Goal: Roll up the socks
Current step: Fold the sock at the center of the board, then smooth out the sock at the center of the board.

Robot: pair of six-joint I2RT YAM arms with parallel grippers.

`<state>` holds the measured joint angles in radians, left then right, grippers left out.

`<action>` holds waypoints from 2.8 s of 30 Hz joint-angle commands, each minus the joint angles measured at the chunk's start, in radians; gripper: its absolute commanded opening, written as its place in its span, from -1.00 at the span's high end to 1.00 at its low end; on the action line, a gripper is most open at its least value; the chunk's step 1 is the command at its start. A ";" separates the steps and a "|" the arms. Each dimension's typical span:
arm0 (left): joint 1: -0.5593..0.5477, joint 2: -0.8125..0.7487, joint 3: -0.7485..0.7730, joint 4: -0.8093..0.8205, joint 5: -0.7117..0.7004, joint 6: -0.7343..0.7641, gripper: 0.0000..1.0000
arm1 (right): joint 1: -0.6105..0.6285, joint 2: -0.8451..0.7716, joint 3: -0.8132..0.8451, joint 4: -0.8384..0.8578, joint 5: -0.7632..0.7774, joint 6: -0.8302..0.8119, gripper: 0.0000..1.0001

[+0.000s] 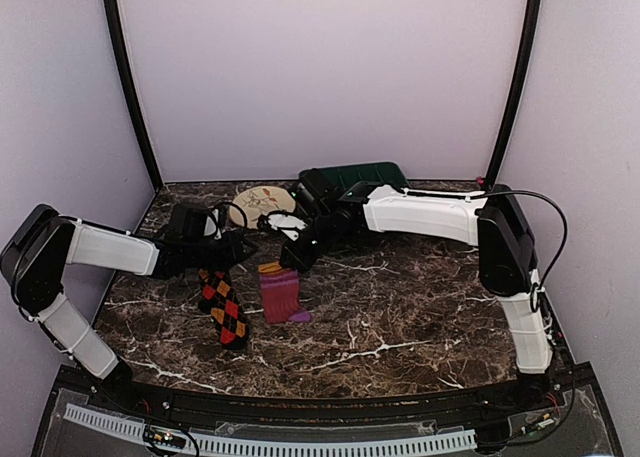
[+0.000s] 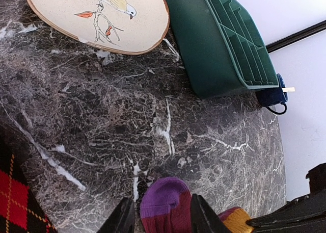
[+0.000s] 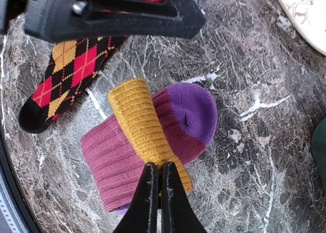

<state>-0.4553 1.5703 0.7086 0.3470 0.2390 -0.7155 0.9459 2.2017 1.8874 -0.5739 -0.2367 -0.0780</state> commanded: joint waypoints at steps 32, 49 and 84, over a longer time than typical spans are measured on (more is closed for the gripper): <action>-0.028 -0.016 0.004 0.036 0.057 0.047 0.21 | -0.051 0.013 -0.050 0.183 0.043 0.044 0.08; -0.134 0.135 0.277 -0.235 0.131 0.281 0.23 | 0.066 -0.336 -0.566 0.375 0.244 -0.018 0.03; -0.094 0.332 0.269 -0.218 0.146 0.166 0.74 | 0.071 -0.127 -0.645 0.954 -0.134 0.432 1.00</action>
<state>-0.5632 1.9022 0.9977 0.1360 0.4019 -0.5293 1.0283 2.0464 1.2377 0.2462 -0.3000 0.2630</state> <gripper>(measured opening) 0.131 0.006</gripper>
